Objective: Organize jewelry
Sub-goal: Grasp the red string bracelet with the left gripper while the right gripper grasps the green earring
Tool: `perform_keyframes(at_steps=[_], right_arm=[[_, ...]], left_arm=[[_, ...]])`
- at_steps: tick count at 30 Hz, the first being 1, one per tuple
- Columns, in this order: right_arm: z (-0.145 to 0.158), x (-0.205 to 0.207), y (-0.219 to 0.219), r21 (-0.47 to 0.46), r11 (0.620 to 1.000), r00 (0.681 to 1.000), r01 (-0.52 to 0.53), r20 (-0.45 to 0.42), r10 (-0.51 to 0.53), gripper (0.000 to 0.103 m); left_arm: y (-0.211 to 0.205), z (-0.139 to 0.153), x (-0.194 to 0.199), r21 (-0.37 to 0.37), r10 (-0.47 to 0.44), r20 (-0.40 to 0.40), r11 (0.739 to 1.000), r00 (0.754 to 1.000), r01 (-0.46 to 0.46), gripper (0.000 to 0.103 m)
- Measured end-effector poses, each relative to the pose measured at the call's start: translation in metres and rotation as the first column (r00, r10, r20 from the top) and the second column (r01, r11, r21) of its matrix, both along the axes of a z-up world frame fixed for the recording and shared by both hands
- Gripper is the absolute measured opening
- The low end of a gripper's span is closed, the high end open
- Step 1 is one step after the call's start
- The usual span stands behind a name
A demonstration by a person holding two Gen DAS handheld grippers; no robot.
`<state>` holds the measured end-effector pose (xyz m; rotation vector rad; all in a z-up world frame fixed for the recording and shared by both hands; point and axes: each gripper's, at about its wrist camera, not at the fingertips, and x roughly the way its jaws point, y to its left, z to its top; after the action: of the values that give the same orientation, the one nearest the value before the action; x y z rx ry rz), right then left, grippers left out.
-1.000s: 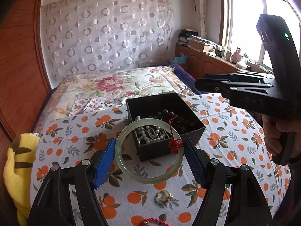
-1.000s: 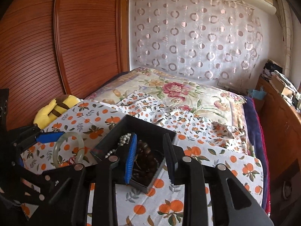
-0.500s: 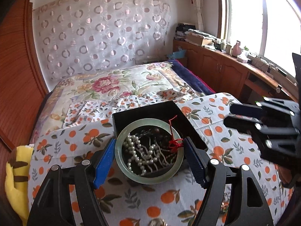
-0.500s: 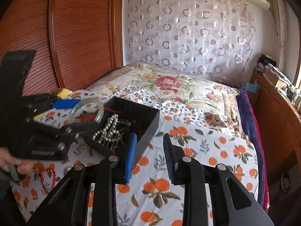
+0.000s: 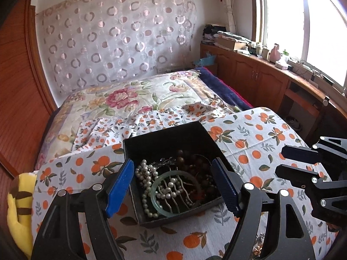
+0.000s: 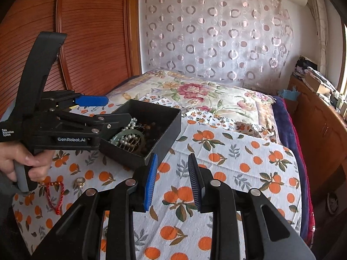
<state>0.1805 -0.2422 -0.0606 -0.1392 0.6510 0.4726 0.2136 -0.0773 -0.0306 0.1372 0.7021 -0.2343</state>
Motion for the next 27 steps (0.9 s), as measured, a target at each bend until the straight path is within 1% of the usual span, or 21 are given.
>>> perform_keyframes(at_steps=[4,8,10,12,15,18,23,27], right_arm=[[-0.001,-0.005,0.001,0.007,1.000,1.000,-0.010,-0.006,0.010,0.032],[-0.008,-0.023,0.006,0.003,0.999,0.999,-0.036,-0.017,0.036,0.032],[-0.012,-0.033,0.007,0.001,0.999,0.999,-0.047,-0.024,0.047,0.032],[-0.018,-0.042,0.010,-0.001,0.998,0.997,-0.057,-0.042,0.057,0.031],[-0.027,-0.053,0.013,-0.004,0.997,0.994,-0.078,-0.074,0.077,0.032],[-0.037,-0.064,0.019,-0.008,0.994,0.989,-0.107,-0.101,0.106,0.032],[-0.051,-0.080,0.029,-0.023,0.987,0.978,-0.157,-0.143,0.152,0.031],[-0.060,-0.086,0.036,-0.046,0.979,0.968,-0.198,-0.167,0.188,0.031]], left_arm=[[0.005,0.002,-0.015,-0.005,-0.010,0.007,1.000,1.000,0.010,0.071],[0.012,0.004,-0.041,-0.008,-0.032,0.021,0.999,0.999,0.032,0.072],[0.016,0.005,-0.054,-0.005,-0.043,0.028,0.999,0.999,0.043,0.075],[0.022,0.004,-0.066,-0.011,-0.053,0.029,0.999,0.998,0.053,0.077],[0.033,0.001,-0.084,-0.021,-0.051,0.027,0.998,0.998,0.051,0.077],[0.048,-0.005,-0.098,-0.035,-0.041,0.013,0.999,0.999,0.041,0.078],[0.068,-0.020,-0.116,-0.034,-0.009,-0.016,0.999,1.000,0.009,0.081],[0.084,-0.037,-0.125,-0.030,0.011,-0.063,0.999,0.998,-0.013,0.081]])
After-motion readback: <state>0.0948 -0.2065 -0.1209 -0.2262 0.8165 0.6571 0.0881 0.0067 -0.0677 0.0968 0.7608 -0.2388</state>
